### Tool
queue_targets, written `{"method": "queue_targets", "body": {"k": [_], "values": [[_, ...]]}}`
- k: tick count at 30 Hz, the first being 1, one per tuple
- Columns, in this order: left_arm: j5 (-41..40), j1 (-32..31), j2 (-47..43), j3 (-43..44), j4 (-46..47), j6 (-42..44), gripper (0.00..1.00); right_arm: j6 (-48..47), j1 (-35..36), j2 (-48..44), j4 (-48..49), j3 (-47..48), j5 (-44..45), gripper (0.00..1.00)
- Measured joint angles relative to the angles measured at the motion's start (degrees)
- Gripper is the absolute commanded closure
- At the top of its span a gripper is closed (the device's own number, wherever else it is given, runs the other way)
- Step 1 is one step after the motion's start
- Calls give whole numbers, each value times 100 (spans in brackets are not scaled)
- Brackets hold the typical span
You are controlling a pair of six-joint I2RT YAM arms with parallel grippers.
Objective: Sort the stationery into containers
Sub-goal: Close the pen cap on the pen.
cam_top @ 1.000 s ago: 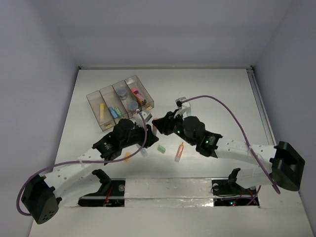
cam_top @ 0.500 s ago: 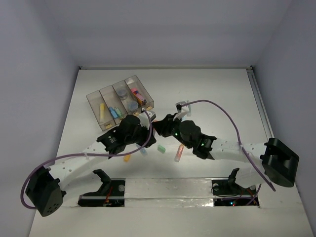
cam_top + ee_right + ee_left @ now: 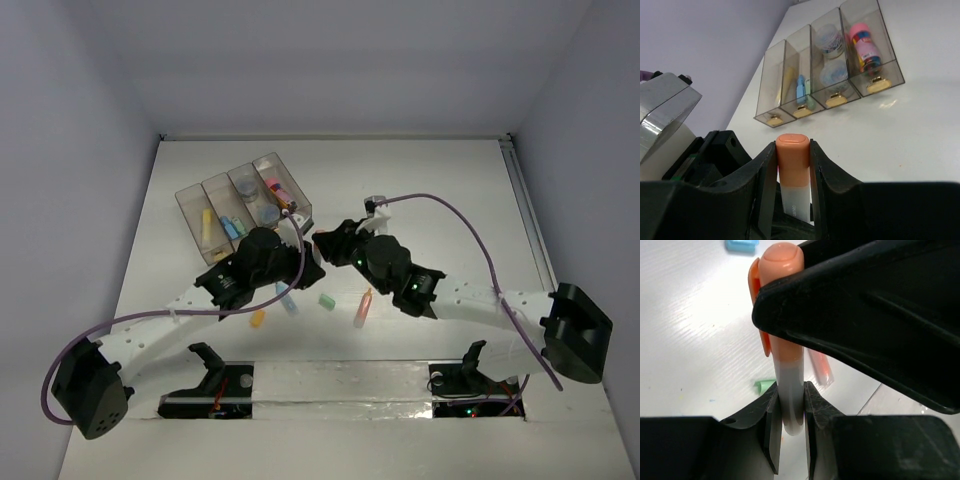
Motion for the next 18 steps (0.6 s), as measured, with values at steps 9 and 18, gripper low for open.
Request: {"method": "queue_targets", "body": {"k": [9, 18], "values": [[57, 74, 85, -243, 852, -450, 100, -68, -310, 42, -157, 208, -232, 72], [24, 74, 767, -693, 2280, -763, 100, 111, -1038, 216, -487, 280, -852, 52]]}}
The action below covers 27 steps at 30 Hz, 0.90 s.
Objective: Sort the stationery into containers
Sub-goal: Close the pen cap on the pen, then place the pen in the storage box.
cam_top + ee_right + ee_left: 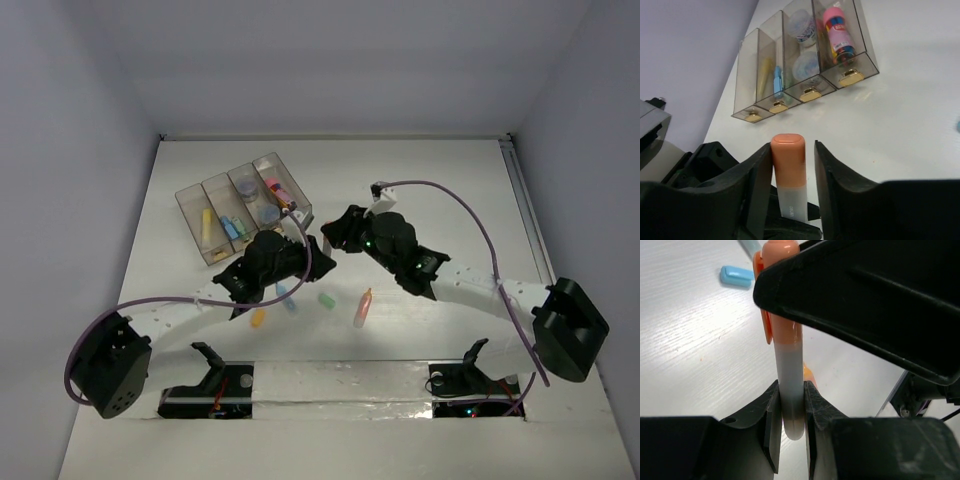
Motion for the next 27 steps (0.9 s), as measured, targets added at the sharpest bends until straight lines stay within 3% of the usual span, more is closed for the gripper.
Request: {"method": "queue_targets", "body": {"k": [8, 17, 22, 27], "values": [[-57, -4, 140, -2, 984, -66, 100, 13, -358, -269, -476, 267, -289, 37], [-278, 177, 138, 0, 1261, -35, 100, -133, -706, -1784, -1001, 164, -50, 18], [-455, 621, 111, 26, 1180, -33, 100, -315, -737, -2564, -1172, -81, 42, 18], [-953, 1421, -142, 232, 691, -179, 100, -442, -739, -2767, -1436, -662, 59, 18]]}}
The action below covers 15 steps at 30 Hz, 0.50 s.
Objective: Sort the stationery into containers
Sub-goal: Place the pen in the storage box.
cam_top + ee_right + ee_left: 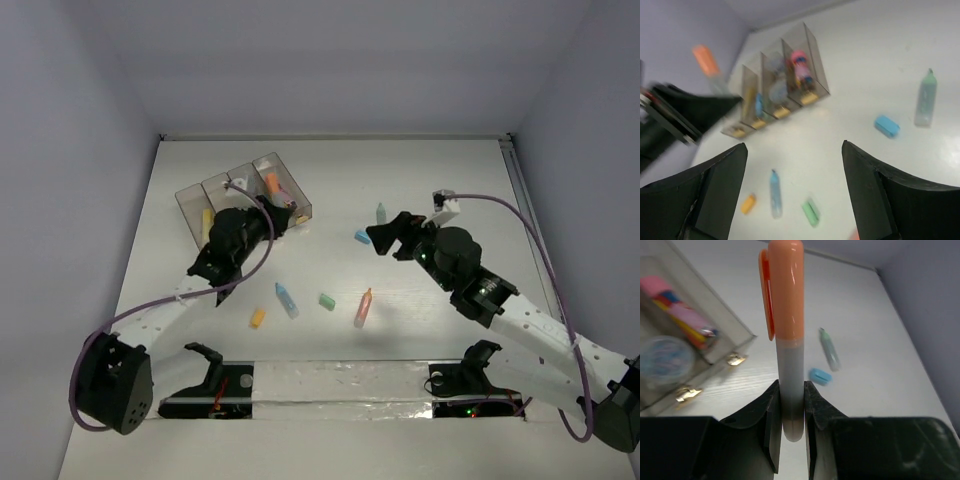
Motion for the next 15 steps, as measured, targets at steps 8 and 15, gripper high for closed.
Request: {"method": "queue_targets", "body": {"k": [8, 15], "values": [[-1255, 1237, -533, 70, -1038, -361, 100, -70, 2, -26, -643, -780, -92, 18], [-1491, 2299, -247, -17, -1305, -544, 100, -72, 2, -164, -678, -1056, -275, 18]]}}
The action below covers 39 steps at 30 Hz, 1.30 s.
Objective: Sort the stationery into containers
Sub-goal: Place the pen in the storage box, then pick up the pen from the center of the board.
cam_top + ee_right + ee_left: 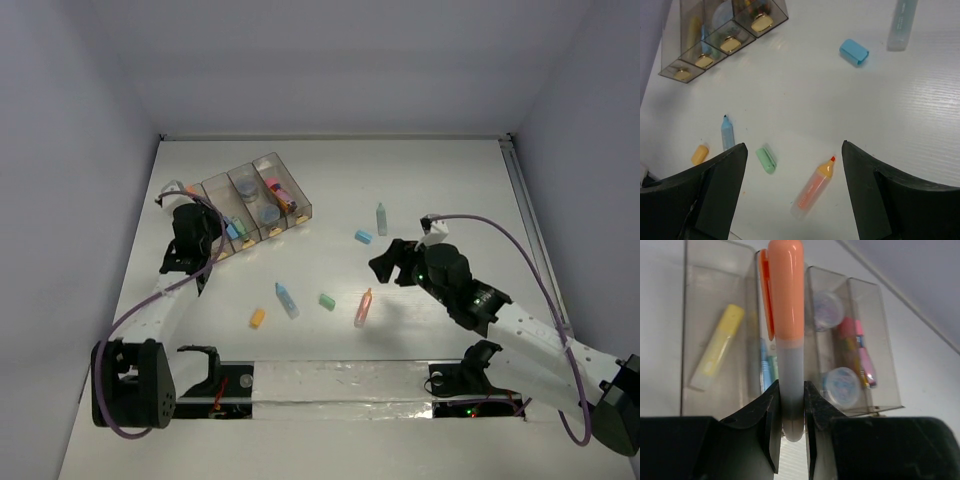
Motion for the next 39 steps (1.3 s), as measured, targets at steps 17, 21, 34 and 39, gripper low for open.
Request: {"method": "queue_targets", "body": {"k": [17, 21, 34, 39], "values": [[-463, 334, 699, -232, -26, -225, 62, -87, 0, 83, -7, -85, -284, 17], [-511, 334, 699, -267, 20, -245, 40, -111, 0, 98, -13, -83, -297, 18], [-127, -890, -699, -367, 505, -68, 32, -678, 177, 1707, 57, 584, -1252, 75], [234, -1394, -1320, -612, 721, 92, 35, -953, 726, 2804, 129, 1440, -1362, 38]]}}
